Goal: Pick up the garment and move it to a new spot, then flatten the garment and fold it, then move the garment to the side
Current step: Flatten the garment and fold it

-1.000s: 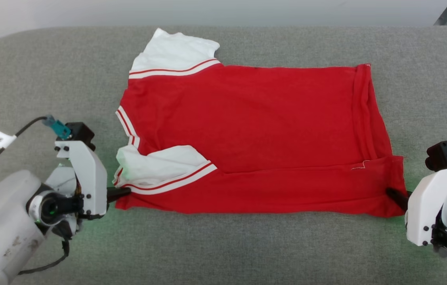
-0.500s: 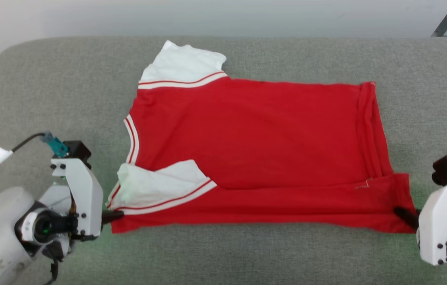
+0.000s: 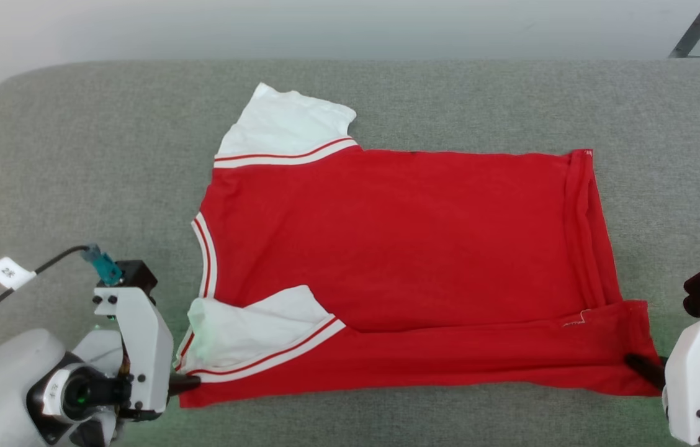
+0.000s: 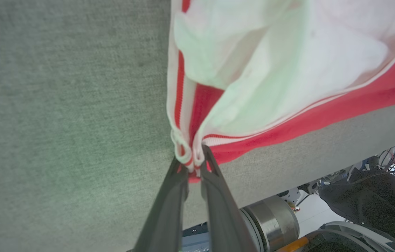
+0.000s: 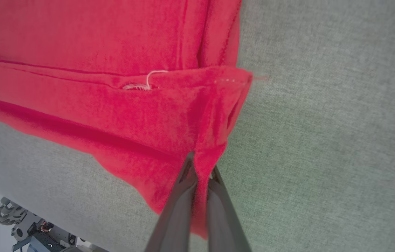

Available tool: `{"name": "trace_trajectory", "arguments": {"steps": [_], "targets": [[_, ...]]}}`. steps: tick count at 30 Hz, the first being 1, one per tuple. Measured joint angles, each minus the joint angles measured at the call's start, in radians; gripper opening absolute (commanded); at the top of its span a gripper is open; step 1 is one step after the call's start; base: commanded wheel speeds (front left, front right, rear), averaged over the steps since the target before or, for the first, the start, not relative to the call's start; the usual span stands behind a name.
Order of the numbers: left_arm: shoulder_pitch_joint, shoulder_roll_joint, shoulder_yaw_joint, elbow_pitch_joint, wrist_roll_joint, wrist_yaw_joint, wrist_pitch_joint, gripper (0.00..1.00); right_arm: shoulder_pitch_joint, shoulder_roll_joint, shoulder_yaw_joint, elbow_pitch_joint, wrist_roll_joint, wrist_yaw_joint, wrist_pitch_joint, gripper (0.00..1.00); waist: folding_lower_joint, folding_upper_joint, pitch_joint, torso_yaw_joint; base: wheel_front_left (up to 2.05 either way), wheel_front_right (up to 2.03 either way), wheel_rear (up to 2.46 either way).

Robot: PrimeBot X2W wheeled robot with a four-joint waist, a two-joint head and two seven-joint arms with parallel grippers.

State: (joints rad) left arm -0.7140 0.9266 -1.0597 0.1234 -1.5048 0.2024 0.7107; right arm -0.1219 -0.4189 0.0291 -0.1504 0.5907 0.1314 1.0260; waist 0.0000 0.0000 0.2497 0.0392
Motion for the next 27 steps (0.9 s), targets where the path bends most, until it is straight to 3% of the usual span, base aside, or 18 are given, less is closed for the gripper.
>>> {"name": "trace_trajectory", "arguments": {"steps": [3, 4, 5, 6, 7, 8, 9, 10, 22, 27], "targets": [[0.005, -0.007, 0.0, 0.001, 0.001, 0.002, -0.012, 0.0, 0.006, 0.008, 0.004, 0.001, -0.005, 0.0, -0.001, 0.0, -0.0001, 0.0, 0.0, -0.004, 0.0, 0.0, 0.0], [0.005, -0.01, 0.001, 0.004, 0.001, 0.002, -0.017, 0.1, 0.006, 0.011, 0.006, 0.001, -0.008, 0.0, -0.002, 0.08, 0.0, 0.0, 0.0, -0.005, 0.0, 0.0, 0.0], [0.006, -0.012, 0.002, 0.007, 0.001, 0.003, -0.02, 0.19, 0.006, 0.011, 0.009, 0.001, -0.011, 0.0, -0.006, 0.3, 0.0, 0.0, -0.001, -0.005, 0.0, 0.0, 0.0], [0.007, -0.013, 0.002, 0.013, 0.002, 0.01, -0.025, 0.37, 0.006, 0.012, 0.01, 0.0, -0.011, 0.0, -0.01, 0.49, 0.0, 0.0, -0.002, -0.006, 0.0, 0.0, 0.0], [0.007, -0.013, 0.003, 0.016, 0.003, 0.01, -0.028, 0.42, 0.006, 0.012, 0.012, 0.001, -0.011, 0.0, -0.013, 0.67, 0.0, 0.0, -0.004, -0.007, 0.0, 0.0, 0.0], [0.007, -0.014, 0.005, 0.017, 0.005, 0.012, -0.031, 0.58, 0.006, 0.012, 0.013, 0.001, -0.011, 0.0, -0.014, 0.95, 0.0, 0.0, -0.006, -0.007, 0.0, 0.0, 0.0], [0.006, -0.015, 0.005, 0.018, 0.01, 0.014, -0.035, 0.71, 0.007, 0.013, 0.014, 0.001, -0.012, 0.0, -0.016, 1.0, 0.0, 0.0, -0.008, -0.008, 0.0, 0.0, 0.0], [0.006, -0.015, 0.006, 0.019, 0.01, 0.015, -0.035, 1.0, 0.008, 0.015, 0.013, 0.002, -0.012, 0.0, -0.02, 1.0, 0.0, 0.0, -0.01, -0.008, 0.0, 0.0, 0.0], [-0.006, 0.012, 0.034, 0.004, 0.025, 0.033, -0.068, 1.0, 0.049, 0.058, -0.041, -0.036, -0.029, 0.0, -0.107, 1.0, 0.0, 0.0, -0.046, -0.015, 0.0, 0.0, 0.0], [-0.052, 0.024, 0.067, -0.007, 0.056, 0.018, -0.112, 1.0, 0.055, 0.068, -0.051, -0.093, -0.048, 0.0, -0.224, 1.0, 0.0, 0.0, -0.051, -0.028, 0.0, 0.0, 0.0]]}}
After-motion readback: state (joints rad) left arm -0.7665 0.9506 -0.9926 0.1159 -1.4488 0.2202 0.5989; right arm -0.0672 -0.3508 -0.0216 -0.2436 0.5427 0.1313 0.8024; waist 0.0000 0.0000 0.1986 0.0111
